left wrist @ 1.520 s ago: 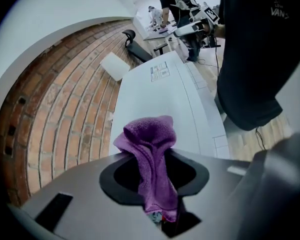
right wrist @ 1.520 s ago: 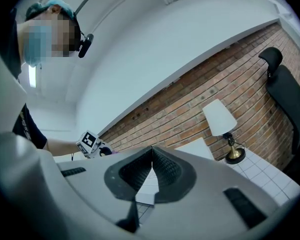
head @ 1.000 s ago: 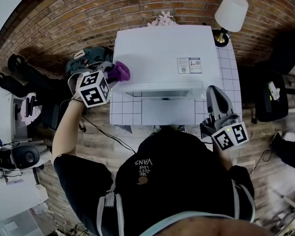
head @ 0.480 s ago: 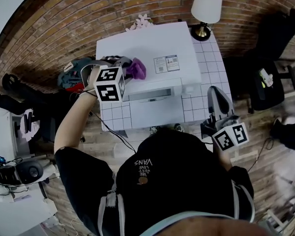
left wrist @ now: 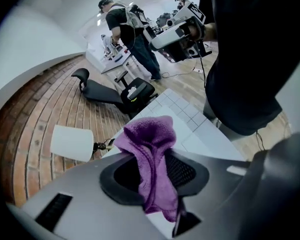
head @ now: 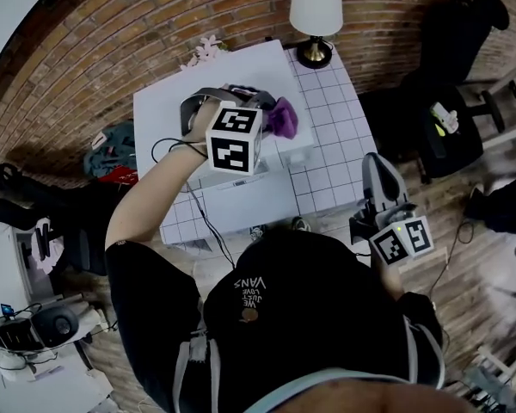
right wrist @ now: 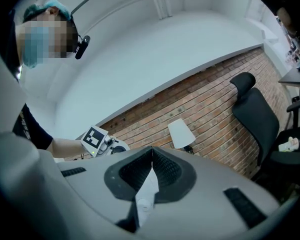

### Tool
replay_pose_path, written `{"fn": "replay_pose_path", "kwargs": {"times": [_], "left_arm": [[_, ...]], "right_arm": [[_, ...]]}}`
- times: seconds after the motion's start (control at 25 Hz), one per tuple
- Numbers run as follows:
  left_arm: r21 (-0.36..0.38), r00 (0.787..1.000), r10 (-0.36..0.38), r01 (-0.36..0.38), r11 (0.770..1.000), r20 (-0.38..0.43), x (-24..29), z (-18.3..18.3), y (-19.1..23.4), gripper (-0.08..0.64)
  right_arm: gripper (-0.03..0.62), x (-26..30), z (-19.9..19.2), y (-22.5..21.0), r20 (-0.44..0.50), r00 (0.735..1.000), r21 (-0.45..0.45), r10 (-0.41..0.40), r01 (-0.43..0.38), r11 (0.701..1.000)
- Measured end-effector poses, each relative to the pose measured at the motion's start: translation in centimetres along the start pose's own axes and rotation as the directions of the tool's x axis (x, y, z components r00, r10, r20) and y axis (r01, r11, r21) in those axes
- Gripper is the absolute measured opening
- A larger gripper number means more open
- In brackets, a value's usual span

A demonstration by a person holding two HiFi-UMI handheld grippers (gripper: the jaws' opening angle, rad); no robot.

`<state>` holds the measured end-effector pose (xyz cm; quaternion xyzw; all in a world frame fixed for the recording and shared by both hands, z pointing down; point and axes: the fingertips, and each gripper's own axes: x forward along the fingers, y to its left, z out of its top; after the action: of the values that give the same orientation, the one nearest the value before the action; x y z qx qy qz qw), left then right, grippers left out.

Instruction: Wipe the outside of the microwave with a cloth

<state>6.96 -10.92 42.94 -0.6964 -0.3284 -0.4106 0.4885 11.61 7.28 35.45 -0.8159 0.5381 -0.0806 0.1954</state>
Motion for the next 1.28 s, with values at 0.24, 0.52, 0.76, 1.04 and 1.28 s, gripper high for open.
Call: {"fn": "replay_pose_path", "kwargs": {"times": [0.24, 0.52, 0.76, 1.04, 1.28], "left_arm": [[0.045, 0.998, -0.007, 0.004, 0.999, 0.056, 1.5, 4.3, 1.8, 0.132], [-0.035, 0.99, 0.034, -0.029, 0.999, 0.139, 1.1, 5.8, 2.9, 0.132], [-0.314, 0.885, 0.253, -0.13, 0.94, 0.392, -3.6, 6.7, 5.7, 0.132], [-0.63, 0.675, 0.553, -0.165, 0.759, 0.489, -12.7, -0.8, 5.4, 0.132], [-0.757, 0.614, 0.671, -0.176, 0.629, 0.415, -19.5, -12.1, -0.5, 0.132]], "right_arm": [[0.0, -0.7, 0.7, -1.6, 0.009, 1.0, 0.001, -0.02, 0.02, 1.0], [0.0, -0.5, 0.8, -2.4, 0.002, 1.0, 0.009, -0.01, 0.01, 1.0], [0.0, 0.9, 0.2, -0.8, -0.013, 0.999, -0.001, 0.038, -0.038, 0.999], [0.0, 3.5, -1.5, 4.9, -0.03, 0.995, -0.017, 0.1, -0.1, 0.995], [0.0, 6.8, -4.7, 12.7, -0.036, 0.99, -0.014, 0.136, -0.137, 0.991]]}}
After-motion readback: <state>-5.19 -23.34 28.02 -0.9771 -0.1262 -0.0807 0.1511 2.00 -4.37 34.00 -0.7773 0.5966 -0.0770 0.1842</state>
